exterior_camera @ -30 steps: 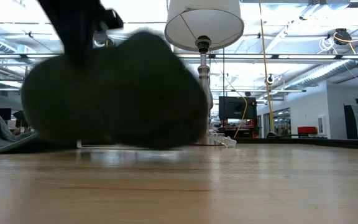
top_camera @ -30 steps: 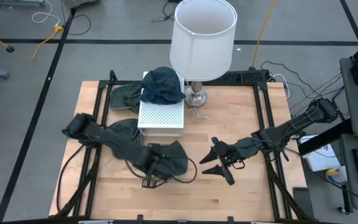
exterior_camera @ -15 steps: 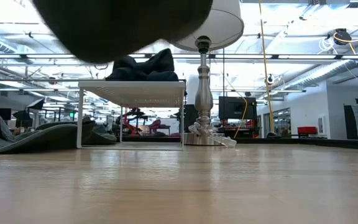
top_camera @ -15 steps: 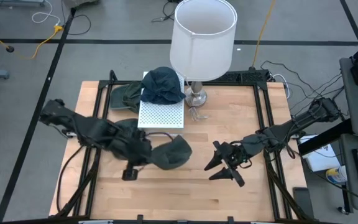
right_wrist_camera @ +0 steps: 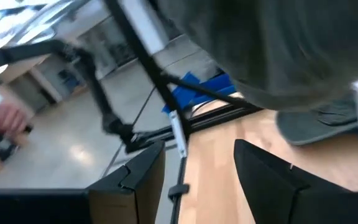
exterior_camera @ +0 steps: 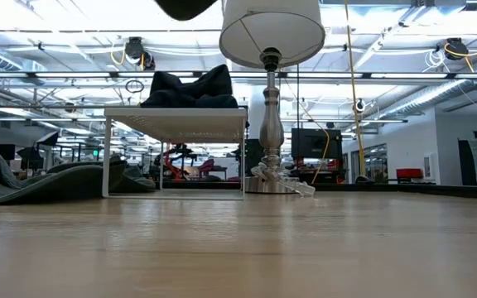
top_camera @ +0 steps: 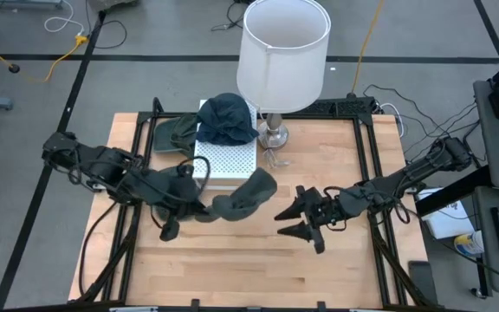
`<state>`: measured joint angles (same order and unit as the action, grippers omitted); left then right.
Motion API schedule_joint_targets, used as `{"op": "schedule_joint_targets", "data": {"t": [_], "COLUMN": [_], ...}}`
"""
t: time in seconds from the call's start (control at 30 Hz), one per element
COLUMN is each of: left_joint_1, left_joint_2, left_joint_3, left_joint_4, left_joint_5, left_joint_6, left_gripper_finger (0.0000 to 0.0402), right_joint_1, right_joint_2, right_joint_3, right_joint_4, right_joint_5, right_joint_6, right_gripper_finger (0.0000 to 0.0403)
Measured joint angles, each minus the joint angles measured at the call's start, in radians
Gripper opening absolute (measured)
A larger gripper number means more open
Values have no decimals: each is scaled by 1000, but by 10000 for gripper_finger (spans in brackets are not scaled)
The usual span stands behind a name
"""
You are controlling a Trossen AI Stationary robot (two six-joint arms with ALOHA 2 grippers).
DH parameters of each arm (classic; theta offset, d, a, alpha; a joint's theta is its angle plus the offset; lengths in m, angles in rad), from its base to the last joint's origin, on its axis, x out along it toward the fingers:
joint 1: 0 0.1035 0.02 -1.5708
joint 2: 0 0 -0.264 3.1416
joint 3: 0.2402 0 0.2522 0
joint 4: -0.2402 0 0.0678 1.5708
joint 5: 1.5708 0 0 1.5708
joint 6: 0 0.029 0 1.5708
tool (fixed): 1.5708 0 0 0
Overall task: Pick & Place hat
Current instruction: Put the bottom right gray cap on the shelf
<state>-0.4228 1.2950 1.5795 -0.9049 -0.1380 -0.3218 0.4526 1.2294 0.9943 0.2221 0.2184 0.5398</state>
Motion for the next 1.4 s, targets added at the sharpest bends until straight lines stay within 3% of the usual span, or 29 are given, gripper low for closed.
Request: {"op": "schedule_joint_targets", "data": {"t": [0.1,0.23,0.5,0.6,0.73,0.97,1.13,1.4], "left_joint_1": [8,9,24,33,37,36,35,36], "left_joint_2": [-27,-107,-272,-318,-358,-369,-368,-369], "left_joint_3": [-29,-171,-497,-611,-750,-937,-1018,-1036], "left_joint_4": [59,223,660,821,1012,1384,1487,1494], "left_joint_5": [6,6,-12,6,23,58,49,72], "left_joint_6": [15,13,10,-4,-34,-60,-96,-101], "left_gripper_finger": [9,9,9,9,9,8,8,8], "right_joint_1": [0,-8,-21,-22,-36,-76,-101,-98], "right_joint_2": [4,20,114,162,223,310,364,379], "right_joint_3": [0,0,0,0,0,0,0,0], "right_joint_4": [-5,-11,7,98,250,316,496,537], "right_joint_5": [63,121,121,122,119,106,-6,-11], "right_joint_6": [40,124,281,285,259,260,254,262], "right_gripper_finger": [196,226,290,308,318,314,314,313]}}
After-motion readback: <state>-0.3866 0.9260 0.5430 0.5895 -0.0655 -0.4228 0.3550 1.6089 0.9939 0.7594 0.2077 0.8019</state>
